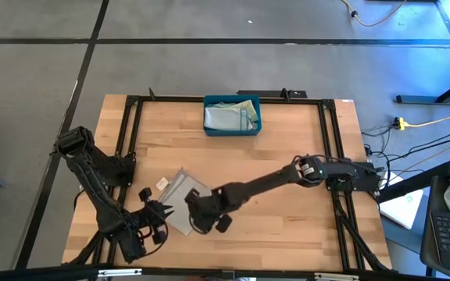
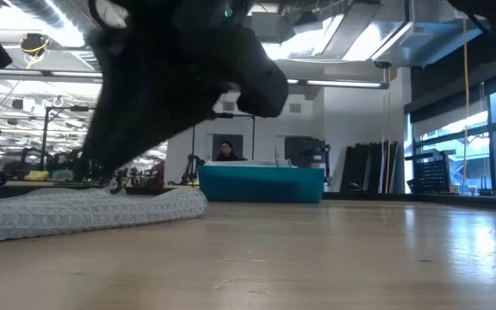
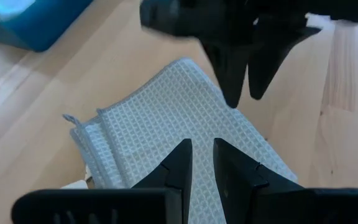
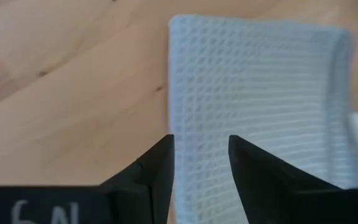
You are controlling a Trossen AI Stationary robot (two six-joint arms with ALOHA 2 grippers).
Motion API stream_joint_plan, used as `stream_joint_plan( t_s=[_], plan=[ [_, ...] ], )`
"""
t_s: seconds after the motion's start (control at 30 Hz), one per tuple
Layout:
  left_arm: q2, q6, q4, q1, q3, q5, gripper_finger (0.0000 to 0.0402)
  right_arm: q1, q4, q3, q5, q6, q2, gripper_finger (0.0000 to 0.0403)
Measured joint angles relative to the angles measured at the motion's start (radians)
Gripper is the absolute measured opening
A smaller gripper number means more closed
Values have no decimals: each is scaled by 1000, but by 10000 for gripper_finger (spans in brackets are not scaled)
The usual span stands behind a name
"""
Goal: Fold microfiber towels
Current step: Put the folded gray towel into the blue bin
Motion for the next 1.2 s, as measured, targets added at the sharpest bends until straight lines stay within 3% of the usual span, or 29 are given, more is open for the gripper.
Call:
stream_joint_plan(
  t_s=[0.13, 0.27, 0.43, 0.6, 1.2],
  plan=[
    [0, 5, -1, 0, 0, 33, 57, 43, 12, 1, 133, -35, 13, 154],
    [0, 28, 0, 0, 0, 37, 57, 62, 34, 0, 143, -22, 39, 154],
    [0, 30, -1, 0, 0, 37, 57, 59, 67, 0, 259, 1, 69, 154],
    [0, 29, 0, -3, 0, 41, 57, 37, 36, 0, 170, 24, 71, 154],
    [4, -1, 73, 1, 0, 11, 57, 6, 19, 4, 117, 29, 95, 154]
  ],
)
